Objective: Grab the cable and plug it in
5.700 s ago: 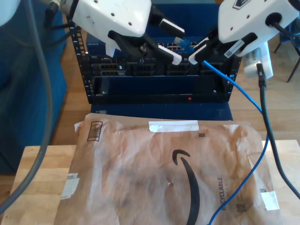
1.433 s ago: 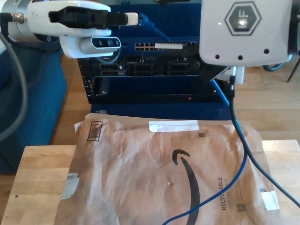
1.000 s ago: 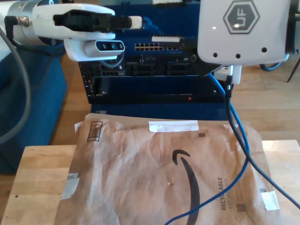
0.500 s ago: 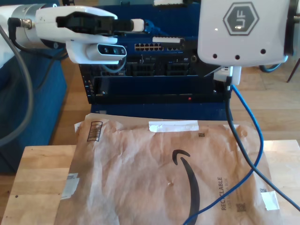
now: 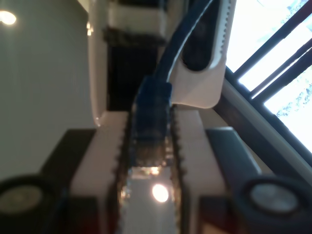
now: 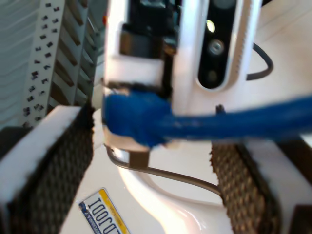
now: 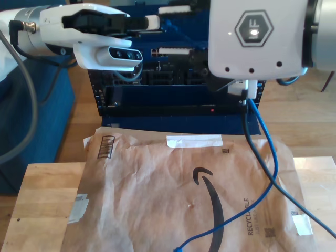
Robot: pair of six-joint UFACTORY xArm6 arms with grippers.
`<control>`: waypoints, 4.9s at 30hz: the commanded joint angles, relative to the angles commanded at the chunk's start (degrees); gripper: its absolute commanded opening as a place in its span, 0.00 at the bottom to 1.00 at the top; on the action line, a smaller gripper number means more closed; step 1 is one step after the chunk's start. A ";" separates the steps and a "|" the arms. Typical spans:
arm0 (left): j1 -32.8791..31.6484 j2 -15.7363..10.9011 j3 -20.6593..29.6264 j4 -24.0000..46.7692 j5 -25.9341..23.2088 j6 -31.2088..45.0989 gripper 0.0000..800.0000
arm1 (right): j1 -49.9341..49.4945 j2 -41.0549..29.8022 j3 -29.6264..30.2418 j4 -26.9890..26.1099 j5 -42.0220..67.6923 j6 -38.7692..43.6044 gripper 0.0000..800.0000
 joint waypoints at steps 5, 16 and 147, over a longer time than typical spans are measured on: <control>0.00 0.00 0.00 0.00 0.00 0.00 0.04 | 0.00 0.00 -0.09 0.00 -0.35 -0.09 0.46; 0.00 0.00 0.00 0.00 0.09 0.00 0.04 | 0.00 0.00 0.00 0.09 -0.44 0.35 0.07; 79.56 -35.87 61.10 98.11 -60.66 104.70 1.00 | -20.22 2.20 33.49 -23.21 -48.18 6.33 0.00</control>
